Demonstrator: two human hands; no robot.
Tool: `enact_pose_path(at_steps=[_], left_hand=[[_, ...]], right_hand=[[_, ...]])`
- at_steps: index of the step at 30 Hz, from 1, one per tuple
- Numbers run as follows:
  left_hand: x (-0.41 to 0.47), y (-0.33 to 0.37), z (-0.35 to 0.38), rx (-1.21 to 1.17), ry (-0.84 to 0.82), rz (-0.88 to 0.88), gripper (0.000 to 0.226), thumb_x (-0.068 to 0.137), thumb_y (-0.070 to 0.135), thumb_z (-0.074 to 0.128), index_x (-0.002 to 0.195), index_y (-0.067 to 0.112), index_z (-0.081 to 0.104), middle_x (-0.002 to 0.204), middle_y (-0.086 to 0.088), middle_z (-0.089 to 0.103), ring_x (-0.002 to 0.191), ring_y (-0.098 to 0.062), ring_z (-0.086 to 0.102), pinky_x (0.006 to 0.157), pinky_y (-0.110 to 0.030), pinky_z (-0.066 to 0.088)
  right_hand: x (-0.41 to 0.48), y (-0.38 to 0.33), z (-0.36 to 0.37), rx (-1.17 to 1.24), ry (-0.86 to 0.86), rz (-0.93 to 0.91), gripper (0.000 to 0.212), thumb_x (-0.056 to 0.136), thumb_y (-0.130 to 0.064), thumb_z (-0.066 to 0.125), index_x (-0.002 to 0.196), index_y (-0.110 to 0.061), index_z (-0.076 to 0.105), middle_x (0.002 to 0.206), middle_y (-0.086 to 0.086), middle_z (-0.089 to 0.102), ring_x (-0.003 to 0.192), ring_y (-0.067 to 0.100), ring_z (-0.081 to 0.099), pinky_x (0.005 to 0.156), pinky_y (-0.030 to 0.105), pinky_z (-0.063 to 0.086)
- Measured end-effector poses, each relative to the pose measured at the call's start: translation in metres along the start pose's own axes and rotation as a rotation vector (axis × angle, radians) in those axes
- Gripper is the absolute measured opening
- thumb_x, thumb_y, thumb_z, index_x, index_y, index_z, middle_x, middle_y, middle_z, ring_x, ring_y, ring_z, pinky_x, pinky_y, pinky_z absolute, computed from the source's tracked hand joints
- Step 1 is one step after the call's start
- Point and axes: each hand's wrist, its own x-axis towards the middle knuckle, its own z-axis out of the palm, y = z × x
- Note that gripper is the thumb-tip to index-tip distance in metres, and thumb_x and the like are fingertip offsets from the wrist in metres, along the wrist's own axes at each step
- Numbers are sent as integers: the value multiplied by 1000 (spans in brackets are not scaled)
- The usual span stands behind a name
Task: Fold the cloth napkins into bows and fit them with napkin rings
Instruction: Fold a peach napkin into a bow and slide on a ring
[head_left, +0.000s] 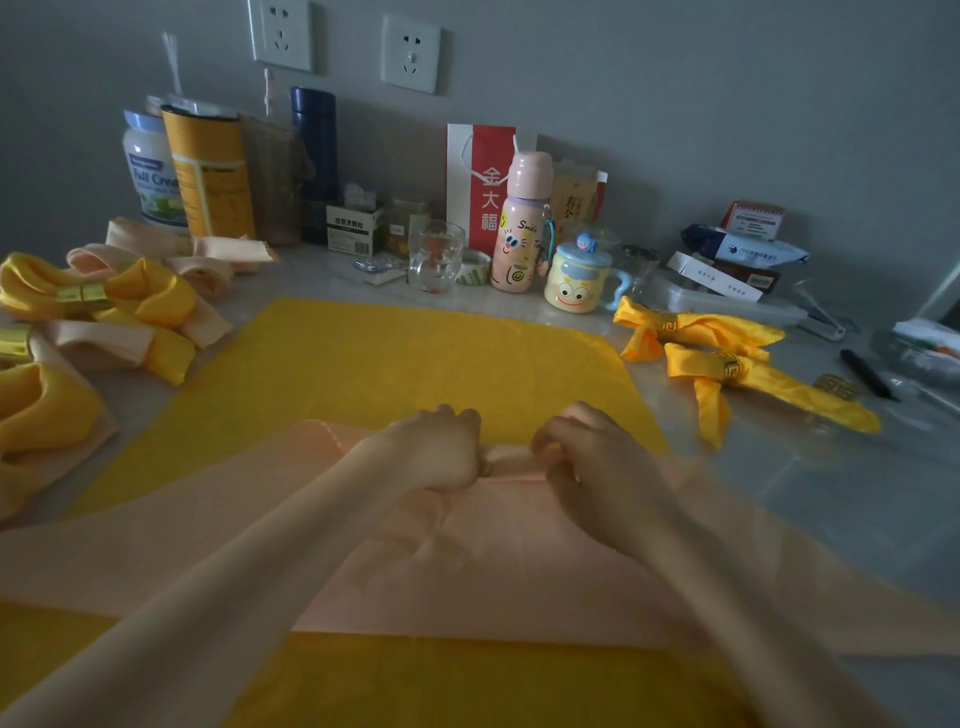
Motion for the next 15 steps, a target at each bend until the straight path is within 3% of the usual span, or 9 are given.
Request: enact_pose_path(at_steps=[2, 4, 6, 10, 15], left_hand=[[-1, 2, 1, -7, 16, -19, 45, 98, 35, 42, 131, 5, 35, 130, -18, 42, 120, -37, 44, 97, -41, 39], [-4, 6, 4, 42, 74, -57, 52, 98, 37, 40, 137, 6, 27, 136, -17, 35, 127, -36, 36, 101, -41, 33], [-6, 10, 12, 170, 147, -67, 55, 98, 38, 35, 144, 11, 21, 145, -15, 23, 135, -33, 22, 109, -42, 22], [-5, 7, 28, 101, 96, -21, 55, 102, 32, 19, 151, 16, 1, 159, -6, -3, 146, -23, 0, 116, -46, 2], [-4, 1, 29, 52, 100, -43, 56, 101, 37, 15, 151, 18, -2, 159, -1, -8, 146, -19, -5, 116, -45, -2]], right_hand=[[3, -10, 15, 79, 4, -50, 48, 84, -29, 31, 115, -13, 63, 122, 8, 58, 116, 27, 52, 92, 31, 39], [3, -16, 28, 36, -157, -62, 73, 80, -50, 12, 136, -18, 47, 146, 5, 39, 137, 21, 33, 111, 30, 21], [1, -16, 34, -44, -260, -57, 89, 71, -57, -6, 147, -24, 28, 156, -3, 20, 144, 14, 15, 114, 28, 5], [4, -14, 28, -144, -398, 1, 68, 87, -53, -4, 150, -29, 3, 159, -6, -2, 146, 14, -2, 115, 35, -4], [7, -18, 24, -162, -409, 51, 51, 102, -37, 14, 150, -29, 0, 159, -3, -6, 146, 15, -6, 117, 40, -5]])
